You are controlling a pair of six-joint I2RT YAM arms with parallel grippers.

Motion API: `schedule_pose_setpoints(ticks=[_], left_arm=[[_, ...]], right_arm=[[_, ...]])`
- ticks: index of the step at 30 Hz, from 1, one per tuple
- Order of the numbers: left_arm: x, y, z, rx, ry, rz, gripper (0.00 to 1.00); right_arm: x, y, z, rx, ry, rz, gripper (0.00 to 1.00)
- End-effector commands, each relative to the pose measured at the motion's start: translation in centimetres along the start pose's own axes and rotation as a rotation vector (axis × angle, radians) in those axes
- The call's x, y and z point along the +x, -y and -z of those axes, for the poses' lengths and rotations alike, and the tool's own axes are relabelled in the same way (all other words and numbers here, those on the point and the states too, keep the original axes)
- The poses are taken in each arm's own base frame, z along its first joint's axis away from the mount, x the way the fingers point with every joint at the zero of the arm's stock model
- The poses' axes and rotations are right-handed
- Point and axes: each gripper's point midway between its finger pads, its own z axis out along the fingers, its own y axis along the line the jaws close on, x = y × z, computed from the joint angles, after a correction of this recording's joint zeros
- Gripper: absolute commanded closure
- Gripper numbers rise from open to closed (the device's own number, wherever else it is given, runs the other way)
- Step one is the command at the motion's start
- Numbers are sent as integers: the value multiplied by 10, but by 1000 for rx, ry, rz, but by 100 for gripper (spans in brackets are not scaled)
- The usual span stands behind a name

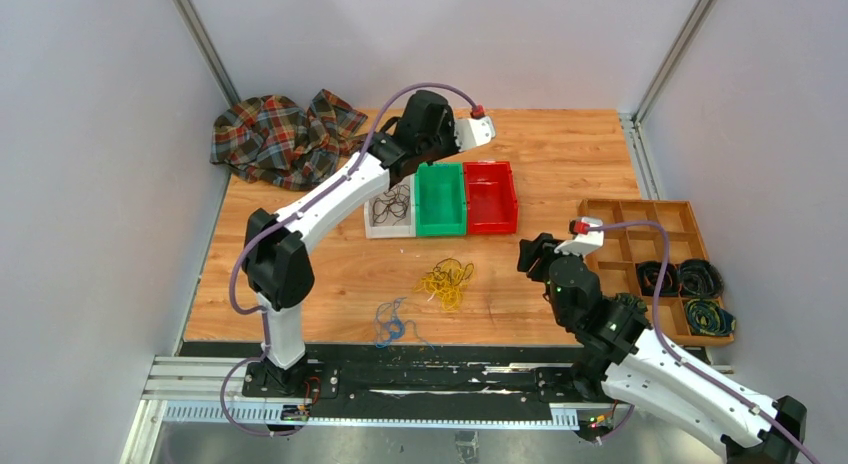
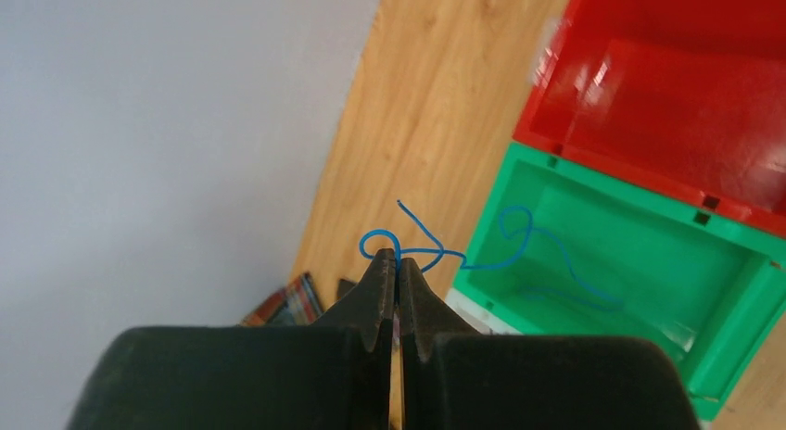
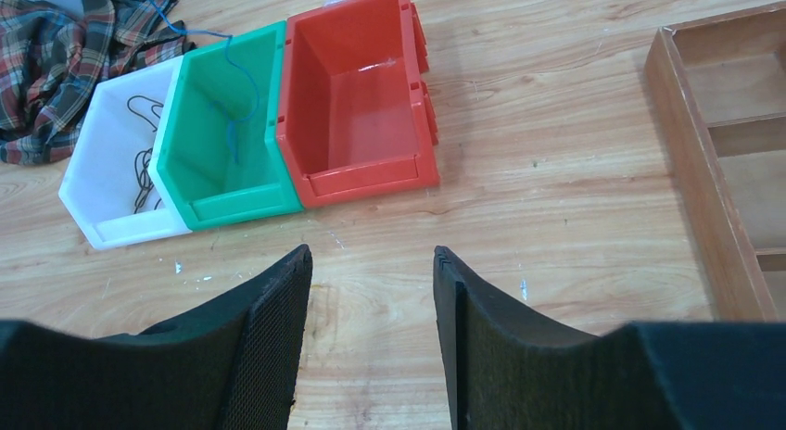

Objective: Untangle the cables

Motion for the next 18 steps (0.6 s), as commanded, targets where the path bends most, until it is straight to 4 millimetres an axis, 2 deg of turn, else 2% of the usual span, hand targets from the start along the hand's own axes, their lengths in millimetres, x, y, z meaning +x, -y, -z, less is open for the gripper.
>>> schedule_pose_setpoints(ticks=[1,14,16,18], left_arm=[[27,23,-10,87,-94,23,99],[96,106,-32,297,-266,60,99],[101,111,-37,305,-286,67,99],[102,110,-41,301,-295,69,91]], right_arm=[[-6,9,1,44,14,-3,49],[0,16,3,63,-1,-4,50],[1,16,3,64,-5,-3,50],[3,17,4,65,-14,-5,50]])
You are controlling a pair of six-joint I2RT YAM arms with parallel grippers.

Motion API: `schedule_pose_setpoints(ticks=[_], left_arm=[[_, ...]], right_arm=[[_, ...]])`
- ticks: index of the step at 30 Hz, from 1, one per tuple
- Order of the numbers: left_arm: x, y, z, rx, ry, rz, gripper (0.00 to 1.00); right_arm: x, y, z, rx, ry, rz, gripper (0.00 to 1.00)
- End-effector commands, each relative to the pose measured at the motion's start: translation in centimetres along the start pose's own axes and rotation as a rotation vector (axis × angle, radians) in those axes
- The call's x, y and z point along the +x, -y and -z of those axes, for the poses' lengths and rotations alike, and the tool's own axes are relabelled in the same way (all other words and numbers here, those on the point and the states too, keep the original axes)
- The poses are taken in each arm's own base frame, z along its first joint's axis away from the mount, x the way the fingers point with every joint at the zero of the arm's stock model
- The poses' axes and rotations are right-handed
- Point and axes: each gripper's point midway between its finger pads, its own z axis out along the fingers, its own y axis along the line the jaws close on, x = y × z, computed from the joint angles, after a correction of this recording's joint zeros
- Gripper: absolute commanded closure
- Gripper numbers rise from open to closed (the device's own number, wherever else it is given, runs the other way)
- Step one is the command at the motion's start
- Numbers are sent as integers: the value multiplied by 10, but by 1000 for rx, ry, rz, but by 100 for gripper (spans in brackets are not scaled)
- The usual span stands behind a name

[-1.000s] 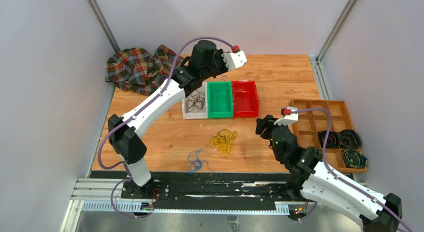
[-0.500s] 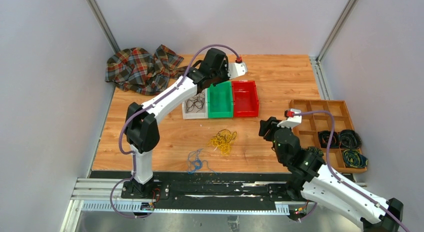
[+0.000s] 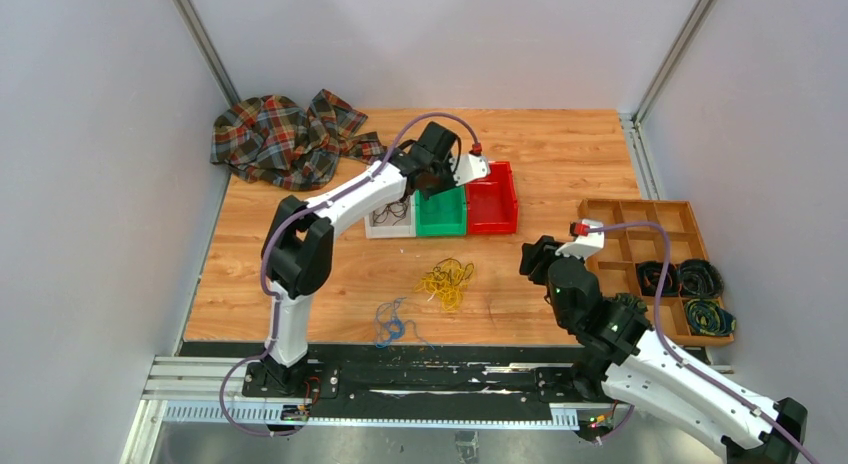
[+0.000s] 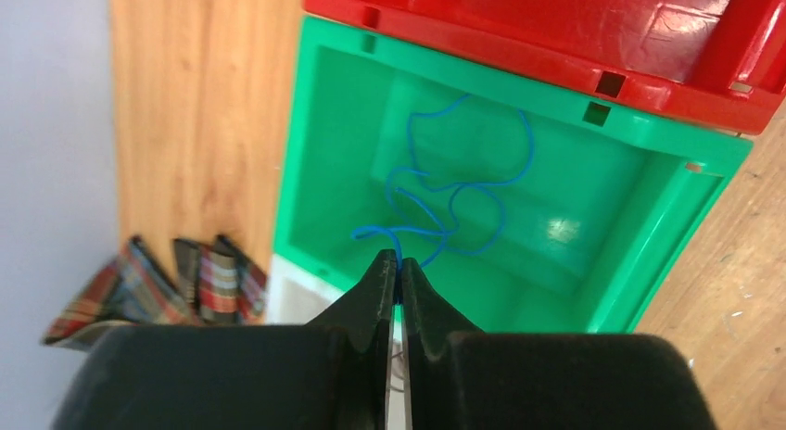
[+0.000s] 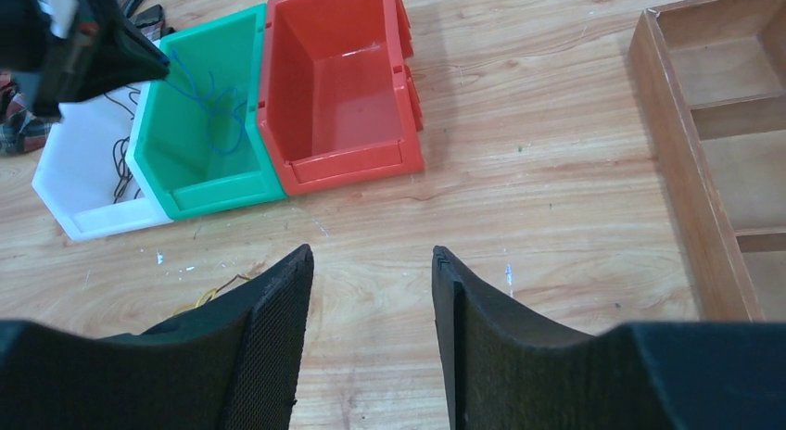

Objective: Untangle the cables

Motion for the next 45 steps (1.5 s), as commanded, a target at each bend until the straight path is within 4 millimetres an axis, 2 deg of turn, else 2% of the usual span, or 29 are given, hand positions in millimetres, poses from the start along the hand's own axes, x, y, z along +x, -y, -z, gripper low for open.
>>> schedule_pose_setpoints(ticks=[1,4,7,10,13,14,16,19,21,25,31,38,45], left_arm=[[8,7,-12,34,-39,25,86],[-3,-6,-2,7,-30,36,59],[-17,-18,21,2,-12,37,33],[-27,-22,55,22,17,61,21],[-27,-6,92,101,38,84,9],[-26,1,110,124,48,90,8],[-11,28,132,214,36,85,7],[24,80,159,371,5,59,7],[52,116,167,459,-22,52,7],[81,159,175,560,-51,62,10],[84,192,164,643,-86,115,14],[78,219,144,649,-101,200,16],[110,234,129,608,-201,163,21]], right_arm=[[-3,9,1,39,8,-24,50],[-3,8,2,34,3,-27,50],[-5,7,4,27,0,-26,50],[-9,5,5,20,2,-17,50],[-11,4,5,24,-8,7,50],[-12,3,5,25,-11,11,50],[-12,1,5,19,-25,28,50],[-8,-3,3,14,-48,45,49],[-3,-6,2,3,-70,62,47],[10,-8,1,-9,-127,98,45],[27,-7,7,-30,-209,150,42],[31,-6,14,-43,-239,188,39],[25,-7,19,-56,-248,230,39]])
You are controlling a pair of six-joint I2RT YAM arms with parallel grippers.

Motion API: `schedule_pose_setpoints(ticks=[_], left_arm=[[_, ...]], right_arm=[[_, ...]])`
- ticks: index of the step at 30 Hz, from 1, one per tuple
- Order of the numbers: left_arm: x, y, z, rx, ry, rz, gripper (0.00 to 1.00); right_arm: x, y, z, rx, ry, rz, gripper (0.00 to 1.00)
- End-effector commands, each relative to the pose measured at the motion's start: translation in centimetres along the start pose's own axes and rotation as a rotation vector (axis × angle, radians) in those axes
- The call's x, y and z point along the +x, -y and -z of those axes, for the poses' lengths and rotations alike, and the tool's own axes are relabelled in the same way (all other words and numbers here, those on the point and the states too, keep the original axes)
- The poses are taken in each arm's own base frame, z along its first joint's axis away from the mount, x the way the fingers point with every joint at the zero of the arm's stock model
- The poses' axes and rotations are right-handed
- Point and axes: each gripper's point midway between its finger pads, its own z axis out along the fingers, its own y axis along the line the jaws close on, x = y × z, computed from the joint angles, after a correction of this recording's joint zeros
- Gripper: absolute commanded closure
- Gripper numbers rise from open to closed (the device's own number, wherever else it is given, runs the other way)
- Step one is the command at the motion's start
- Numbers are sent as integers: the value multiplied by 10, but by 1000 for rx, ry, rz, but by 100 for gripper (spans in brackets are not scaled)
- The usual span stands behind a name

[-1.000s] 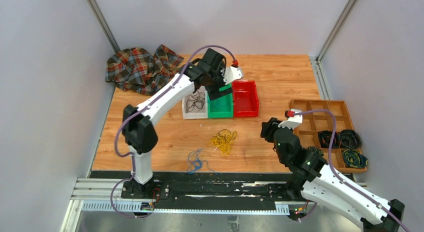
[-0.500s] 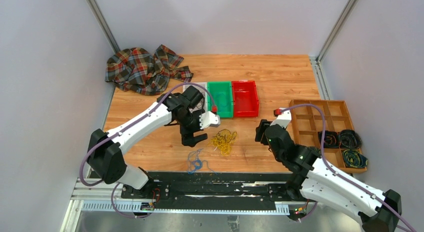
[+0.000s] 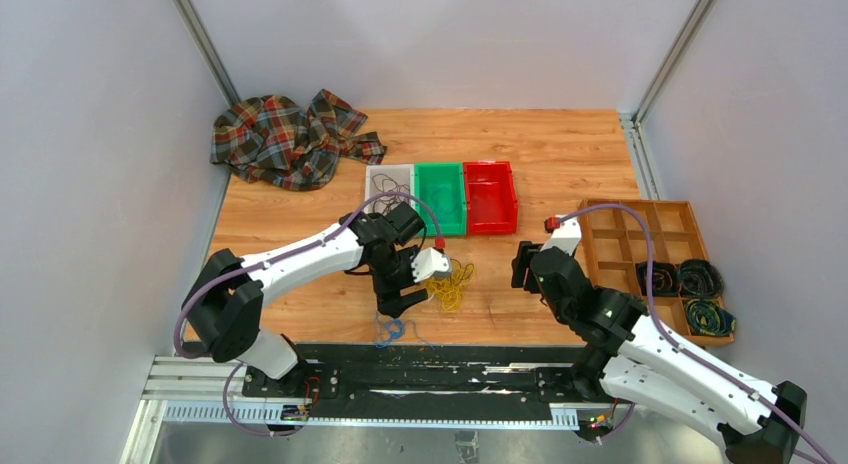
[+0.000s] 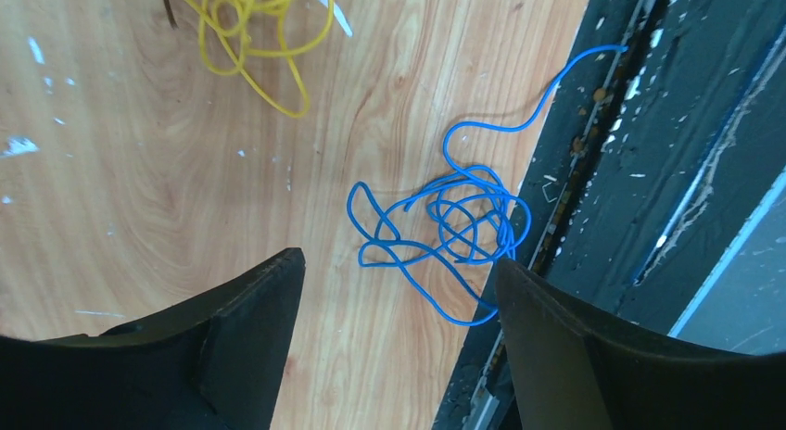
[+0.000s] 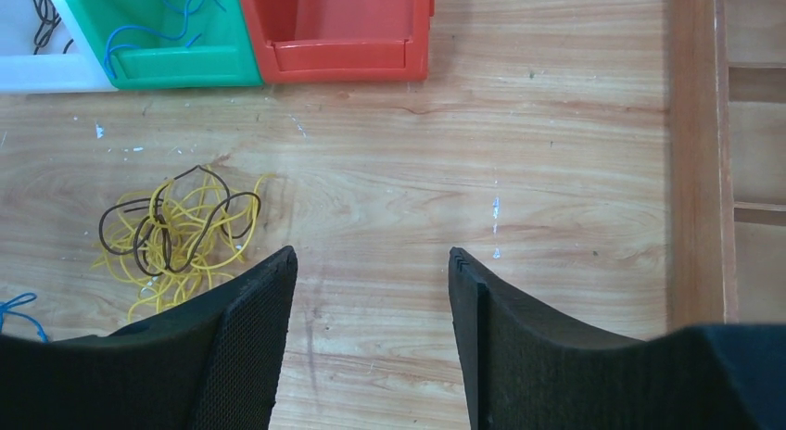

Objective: Untangle the cables

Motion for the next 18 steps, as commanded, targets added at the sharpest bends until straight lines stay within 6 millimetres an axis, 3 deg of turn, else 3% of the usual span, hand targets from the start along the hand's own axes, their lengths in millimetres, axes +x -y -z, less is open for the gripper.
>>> schedule_pose_setpoints(ticks=[1,4,7,9,13,16,18], left_arm=[[7,-8,-12,-52,-21,13,22],[7,-13,-17,-73,-11,13,30],[5,-23,-13,-123,-21,-8,56],[2,-29,-5,-159,-15,-40,69],[-12,-27,27,-193,33,-114,81],[-23,-18,55,-181,60,-167,84],[-28,-13,73,-181,80,-196,93]], right_arm=[[-5,-1,9,-20,-9,43,39],[-4,-1,11,-26,-17,48,39],[-5,-3,14,-45,-18,43,41],[-6,-5,16,-60,-15,43,42],[-12,-14,18,-100,-8,57,43],[-20,-18,19,-111,14,48,43],[-25,-22,19,-125,32,33,43]])
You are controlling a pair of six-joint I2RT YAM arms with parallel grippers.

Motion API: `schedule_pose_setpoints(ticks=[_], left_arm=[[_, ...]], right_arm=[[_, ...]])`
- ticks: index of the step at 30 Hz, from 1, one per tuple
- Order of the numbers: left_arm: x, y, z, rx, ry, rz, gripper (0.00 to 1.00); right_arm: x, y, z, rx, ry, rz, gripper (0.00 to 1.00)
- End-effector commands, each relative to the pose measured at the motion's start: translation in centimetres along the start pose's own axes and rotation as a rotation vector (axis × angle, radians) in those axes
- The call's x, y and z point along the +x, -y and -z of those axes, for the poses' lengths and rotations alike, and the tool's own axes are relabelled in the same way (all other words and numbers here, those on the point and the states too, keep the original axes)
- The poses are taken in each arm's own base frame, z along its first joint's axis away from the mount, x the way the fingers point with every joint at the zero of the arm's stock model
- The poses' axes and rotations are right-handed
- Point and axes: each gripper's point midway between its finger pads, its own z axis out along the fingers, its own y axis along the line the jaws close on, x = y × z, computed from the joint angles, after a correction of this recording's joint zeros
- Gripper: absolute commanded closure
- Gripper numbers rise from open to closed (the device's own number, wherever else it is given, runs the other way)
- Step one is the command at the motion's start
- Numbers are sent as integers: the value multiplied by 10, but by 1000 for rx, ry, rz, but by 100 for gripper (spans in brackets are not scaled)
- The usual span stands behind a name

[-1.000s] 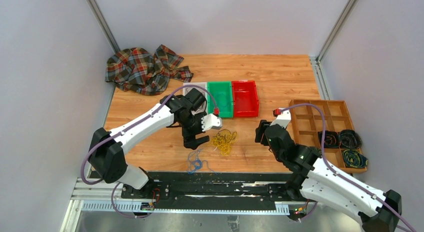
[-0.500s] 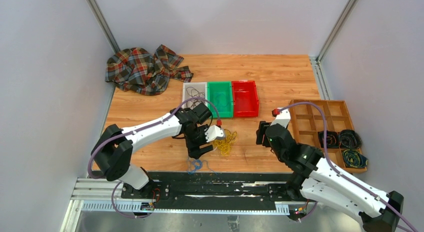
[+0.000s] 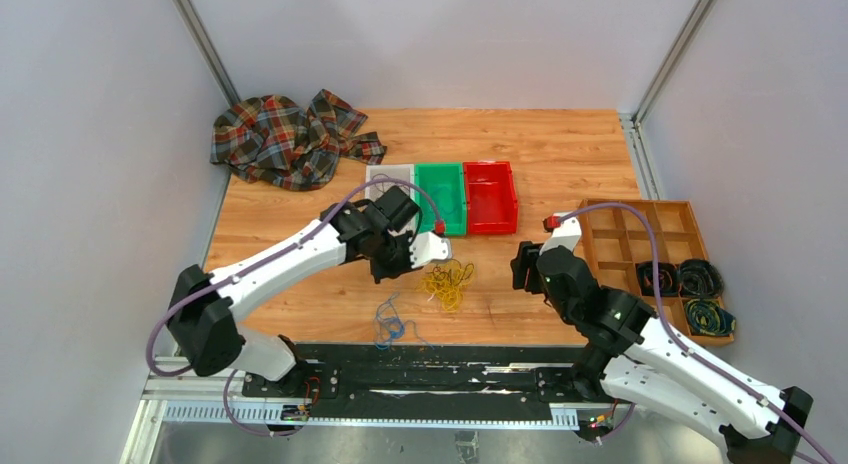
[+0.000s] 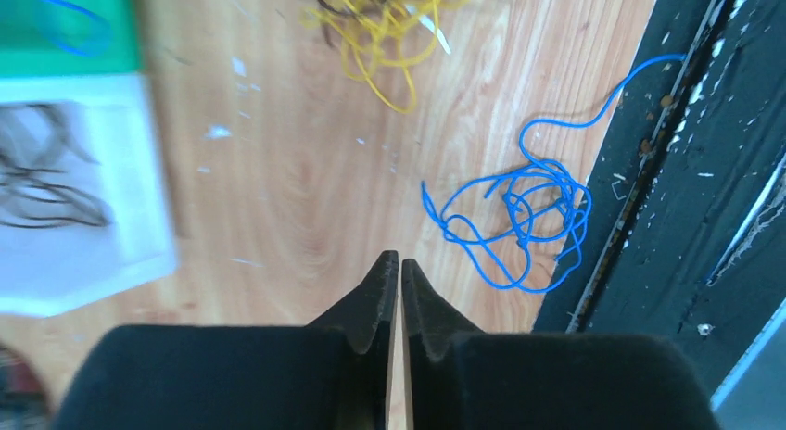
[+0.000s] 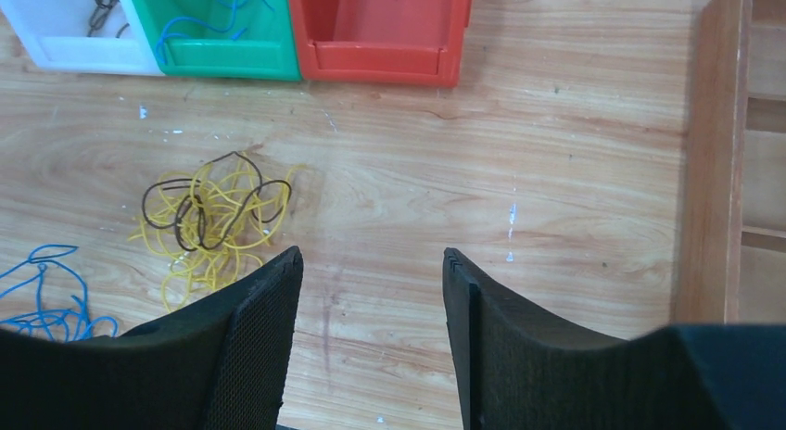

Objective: Untangle the cables

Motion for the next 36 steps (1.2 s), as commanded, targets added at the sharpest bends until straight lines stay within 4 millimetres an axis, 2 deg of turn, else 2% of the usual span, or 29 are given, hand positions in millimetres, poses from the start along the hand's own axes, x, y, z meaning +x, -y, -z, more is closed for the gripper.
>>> schedule_pose_setpoints(ticks=[1,2,3,4,5,10,13,17,23,26,32,36], left_arm=[[-23,1,52,-31,85,-107,95],[-25,2,58,-34,96,-108,95],[-26,5,60,-24,104,-98,88],[-25,10,60,-5,104,-76,70],[-11,23,45,56,69,-11,43],[25,28,2,90,-117,137,35],[34,25,-16,99,-199,185,34],[30,20,-26,97,-210,218,33],[35,16,-34,94,-233,223,34],[37,22,-37,130,-231,250,42],[42,34,-36,176,-230,265,68],[41,40,-32,199,-222,263,74]], right_arm=[[-20,-15,5,-65,55,-18,43],[-22,-18,4,-77,62,-24,43],[-21,-20,4,-83,64,-27,42],[-22,-21,3,-87,67,-30,42],[-20,-22,1,-87,62,-27,41],[-17,-23,2,-88,63,-23,39],[-16,-22,1,-81,62,-16,39],[-14,-25,2,-84,60,-17,39],[-8,-28,2,-93,53,-27,39],[-7,-26,1,-82,53,-22,39],[-9,-22,1,-63,63,-17,39],[-10,-22,1,-60,66,-15,39]])
